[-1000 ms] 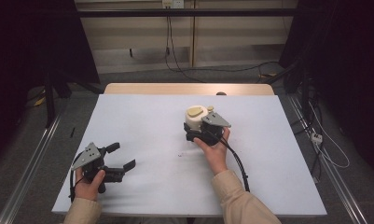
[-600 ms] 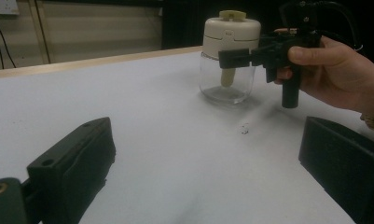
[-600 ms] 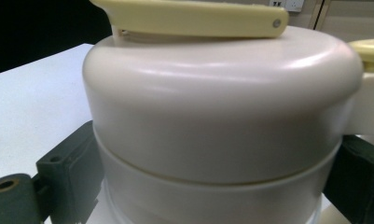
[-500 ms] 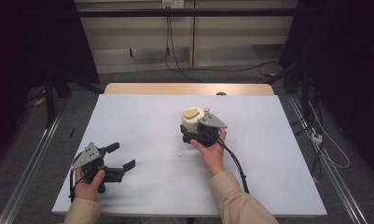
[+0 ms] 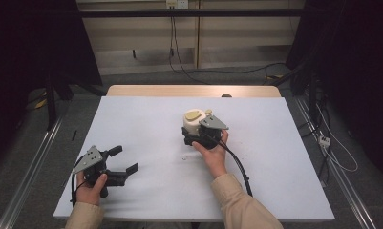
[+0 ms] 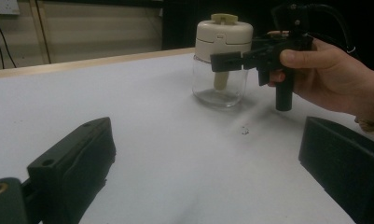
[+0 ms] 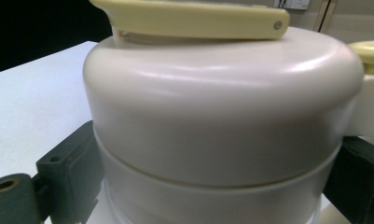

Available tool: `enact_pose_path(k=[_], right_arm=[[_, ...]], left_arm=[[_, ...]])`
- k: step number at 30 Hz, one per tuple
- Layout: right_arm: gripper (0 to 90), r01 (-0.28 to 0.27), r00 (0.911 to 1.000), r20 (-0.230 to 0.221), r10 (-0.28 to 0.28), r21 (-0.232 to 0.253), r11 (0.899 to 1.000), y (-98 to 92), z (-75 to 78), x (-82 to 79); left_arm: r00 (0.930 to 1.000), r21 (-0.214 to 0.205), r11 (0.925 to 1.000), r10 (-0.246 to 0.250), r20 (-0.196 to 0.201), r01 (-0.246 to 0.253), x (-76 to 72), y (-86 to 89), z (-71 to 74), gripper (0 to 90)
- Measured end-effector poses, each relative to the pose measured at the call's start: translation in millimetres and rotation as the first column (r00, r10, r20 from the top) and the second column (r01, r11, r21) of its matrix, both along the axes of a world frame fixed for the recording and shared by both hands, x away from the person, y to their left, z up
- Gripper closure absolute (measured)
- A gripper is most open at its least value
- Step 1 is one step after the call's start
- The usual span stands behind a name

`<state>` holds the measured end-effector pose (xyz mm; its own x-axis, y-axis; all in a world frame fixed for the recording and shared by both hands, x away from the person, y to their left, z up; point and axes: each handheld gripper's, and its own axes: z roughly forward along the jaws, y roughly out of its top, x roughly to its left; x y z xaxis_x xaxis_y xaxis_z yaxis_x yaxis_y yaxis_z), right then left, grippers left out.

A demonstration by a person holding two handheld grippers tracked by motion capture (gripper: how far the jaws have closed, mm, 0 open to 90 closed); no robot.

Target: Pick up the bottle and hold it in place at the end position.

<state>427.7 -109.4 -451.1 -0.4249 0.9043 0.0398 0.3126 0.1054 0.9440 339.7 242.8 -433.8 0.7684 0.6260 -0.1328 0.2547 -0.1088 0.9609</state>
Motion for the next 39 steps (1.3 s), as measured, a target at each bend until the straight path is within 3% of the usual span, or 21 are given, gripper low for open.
enact_pose_path(k=[11,16,39], right_arm=[[5.5,-0.009,0.9999,0.005,0.009,-0.017,1.000,1.2,-1.6,-2.9],[5.3,-0.003,0.9998,-0.020,0.003,-0.001,1.000,-1.3,-1.9,-4.1],[5.1,-0.034,0.9981,-0.052,0.032,-0.027,0.999,-7.9,2.1,-13.2]], left_arm=[[1.0000,0.000,1.0000,-0.002,-0.001,0.002,-0.2,-0.7,-0.1,3.2],[1.0000,0.004,1.0000,-0.002,-0.001,0.002,-0.3,-1.1,-0.2,3.2],[1.0000,0.010,0.9999,-0.004,-0.006,0.004,1.0,-5.2,-1.3,3.2]])
